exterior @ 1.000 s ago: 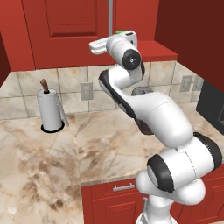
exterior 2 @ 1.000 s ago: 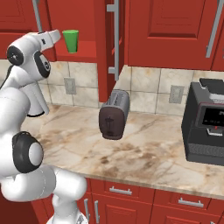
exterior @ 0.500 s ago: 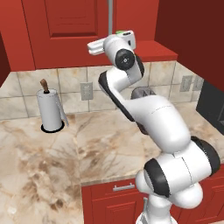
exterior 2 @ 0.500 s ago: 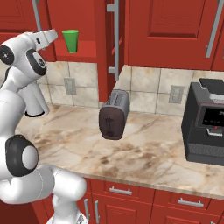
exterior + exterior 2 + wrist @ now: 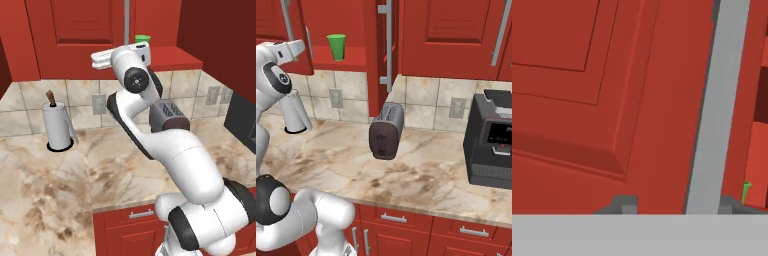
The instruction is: Open the cabinet directly in front. Then move the liquor and the cup to the dining counter with the candle on it.
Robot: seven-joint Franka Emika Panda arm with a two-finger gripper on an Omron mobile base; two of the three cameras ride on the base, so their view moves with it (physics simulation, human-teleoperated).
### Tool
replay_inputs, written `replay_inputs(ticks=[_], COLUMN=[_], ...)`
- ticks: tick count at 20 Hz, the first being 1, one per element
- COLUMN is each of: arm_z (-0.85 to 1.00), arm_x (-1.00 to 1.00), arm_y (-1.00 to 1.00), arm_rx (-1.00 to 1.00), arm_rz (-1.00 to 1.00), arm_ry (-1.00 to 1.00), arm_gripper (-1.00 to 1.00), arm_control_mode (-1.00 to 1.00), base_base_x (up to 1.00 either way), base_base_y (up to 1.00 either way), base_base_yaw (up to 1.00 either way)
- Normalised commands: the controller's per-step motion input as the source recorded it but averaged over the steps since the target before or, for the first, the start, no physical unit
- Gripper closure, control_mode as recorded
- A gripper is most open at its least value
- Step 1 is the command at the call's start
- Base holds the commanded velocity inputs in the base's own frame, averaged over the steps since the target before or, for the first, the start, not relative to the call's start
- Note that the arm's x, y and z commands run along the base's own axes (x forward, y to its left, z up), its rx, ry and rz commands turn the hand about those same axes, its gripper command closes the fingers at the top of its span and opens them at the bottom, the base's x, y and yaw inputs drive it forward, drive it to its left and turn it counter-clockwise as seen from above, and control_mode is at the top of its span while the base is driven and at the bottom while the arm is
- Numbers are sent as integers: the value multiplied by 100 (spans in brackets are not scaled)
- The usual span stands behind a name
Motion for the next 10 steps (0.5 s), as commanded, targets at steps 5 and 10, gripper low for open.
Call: replay_inputs(ticks=[5,10], arm_z=[0,0], arm_x=[-99,-92], arm_y=[100,100], arm_rx=[19,18], arm_rz=[-3,-9], arm_ry=[0,0], arm_gripper=[100,100], arm_control_mode=[-100,-100], base_base_x=[0,0], base_base_y=[0,0], base_base_yaw=[0,0])
